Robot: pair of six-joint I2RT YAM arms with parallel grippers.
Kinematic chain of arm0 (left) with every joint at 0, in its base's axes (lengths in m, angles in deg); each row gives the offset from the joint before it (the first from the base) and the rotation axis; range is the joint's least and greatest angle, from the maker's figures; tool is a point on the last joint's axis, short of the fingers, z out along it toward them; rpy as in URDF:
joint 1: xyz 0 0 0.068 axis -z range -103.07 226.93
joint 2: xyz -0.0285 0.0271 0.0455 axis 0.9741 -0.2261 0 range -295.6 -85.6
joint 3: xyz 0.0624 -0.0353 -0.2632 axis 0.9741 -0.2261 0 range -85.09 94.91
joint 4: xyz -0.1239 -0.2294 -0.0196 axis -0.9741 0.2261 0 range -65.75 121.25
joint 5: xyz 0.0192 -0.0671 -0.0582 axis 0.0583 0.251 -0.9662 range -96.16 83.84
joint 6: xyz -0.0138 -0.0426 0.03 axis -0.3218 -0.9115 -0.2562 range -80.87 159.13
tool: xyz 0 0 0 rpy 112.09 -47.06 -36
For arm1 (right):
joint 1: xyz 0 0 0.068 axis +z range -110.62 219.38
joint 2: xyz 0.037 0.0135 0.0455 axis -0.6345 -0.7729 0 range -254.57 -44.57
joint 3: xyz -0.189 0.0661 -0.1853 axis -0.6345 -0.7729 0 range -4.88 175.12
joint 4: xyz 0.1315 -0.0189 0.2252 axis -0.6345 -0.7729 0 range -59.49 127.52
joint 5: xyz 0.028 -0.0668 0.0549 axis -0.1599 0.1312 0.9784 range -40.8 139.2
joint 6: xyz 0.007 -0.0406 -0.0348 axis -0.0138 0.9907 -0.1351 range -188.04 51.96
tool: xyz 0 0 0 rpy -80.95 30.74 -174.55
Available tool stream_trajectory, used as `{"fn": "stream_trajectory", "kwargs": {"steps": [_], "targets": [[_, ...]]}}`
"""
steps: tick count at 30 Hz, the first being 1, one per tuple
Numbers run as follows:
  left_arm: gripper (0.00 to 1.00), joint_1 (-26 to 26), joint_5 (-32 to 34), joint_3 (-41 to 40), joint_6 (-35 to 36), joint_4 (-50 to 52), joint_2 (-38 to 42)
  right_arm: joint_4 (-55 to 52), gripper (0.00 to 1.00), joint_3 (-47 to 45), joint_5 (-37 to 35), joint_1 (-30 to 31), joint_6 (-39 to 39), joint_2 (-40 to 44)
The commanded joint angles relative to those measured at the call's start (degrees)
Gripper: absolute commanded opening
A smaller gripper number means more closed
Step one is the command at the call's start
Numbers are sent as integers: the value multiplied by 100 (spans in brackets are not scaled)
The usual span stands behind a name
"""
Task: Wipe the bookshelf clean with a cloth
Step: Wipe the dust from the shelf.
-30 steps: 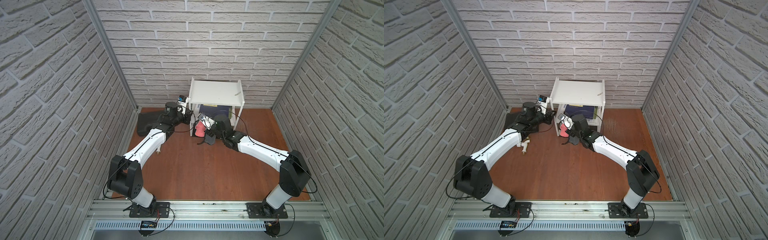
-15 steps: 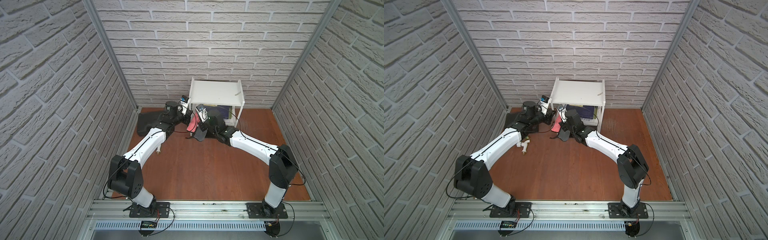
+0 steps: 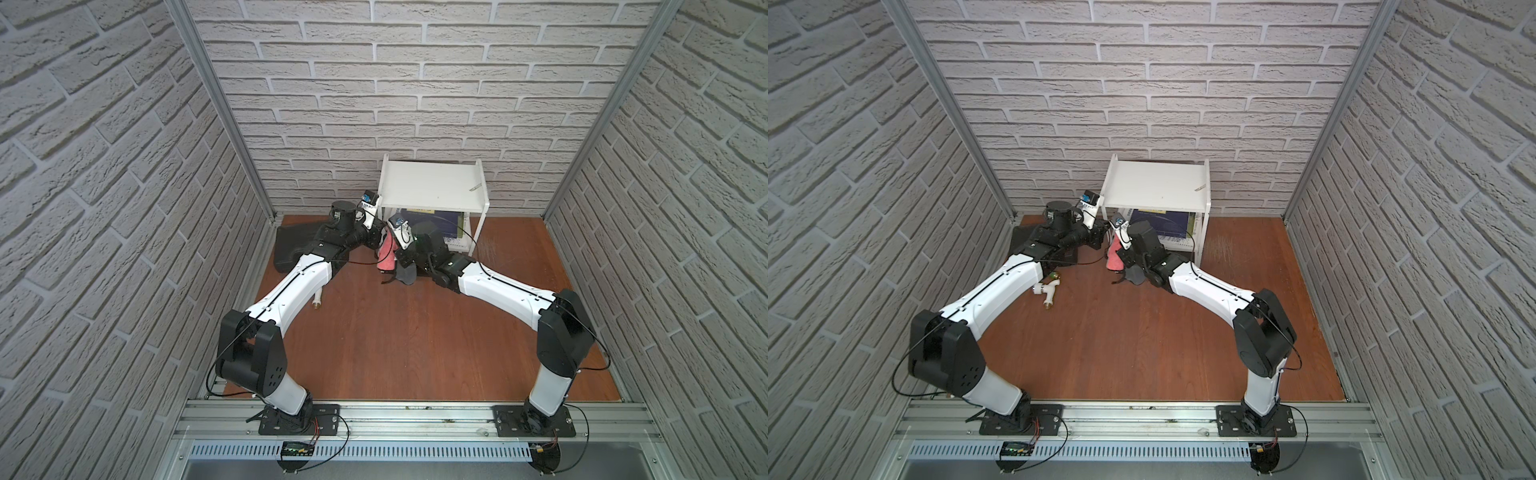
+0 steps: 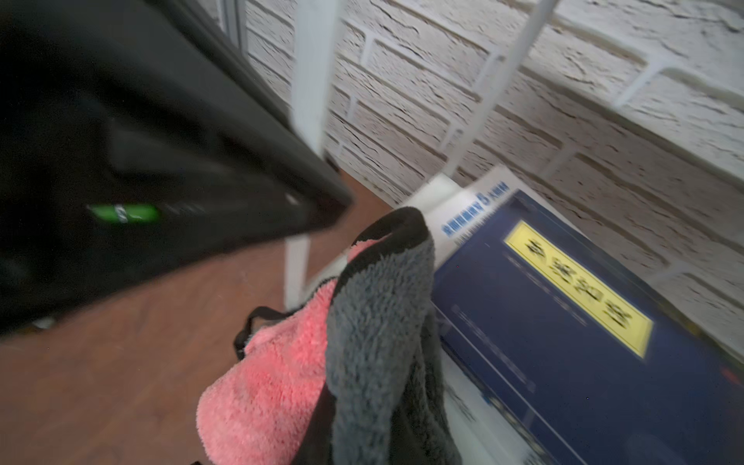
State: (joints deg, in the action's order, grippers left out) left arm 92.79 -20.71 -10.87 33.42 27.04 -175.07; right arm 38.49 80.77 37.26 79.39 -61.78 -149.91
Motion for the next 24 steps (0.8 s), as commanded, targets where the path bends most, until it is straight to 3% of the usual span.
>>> {"fn": "stream_trajectory", "kwargs": {"steps": [1,5,12,14,19,21,24], "targets": [[0,31,2,-121,-27,21,7,342,3,99,-563,79,-509,-86],[0,31,-63,-84,-48,38,-56,789,3,-724,-1559,-114,-23,435],[0,12,-36,-207,-166,-51,10,-56,3,-1077,-1818,-323,687,930],[0,10,-24,-244,-197,-79,58,40,3,-1168,-1455,-358,591,1006],[0,6,-91,-250,-334,-159,76,-95,2,-557,689,-266,51,549],[0,6,-112,-254,-407,-173,63,-55,3,-247,908,-150,-94,259],[0,9,-149,-289,-460,-182,71,104,3,16,573,-108,-313,4]]}}
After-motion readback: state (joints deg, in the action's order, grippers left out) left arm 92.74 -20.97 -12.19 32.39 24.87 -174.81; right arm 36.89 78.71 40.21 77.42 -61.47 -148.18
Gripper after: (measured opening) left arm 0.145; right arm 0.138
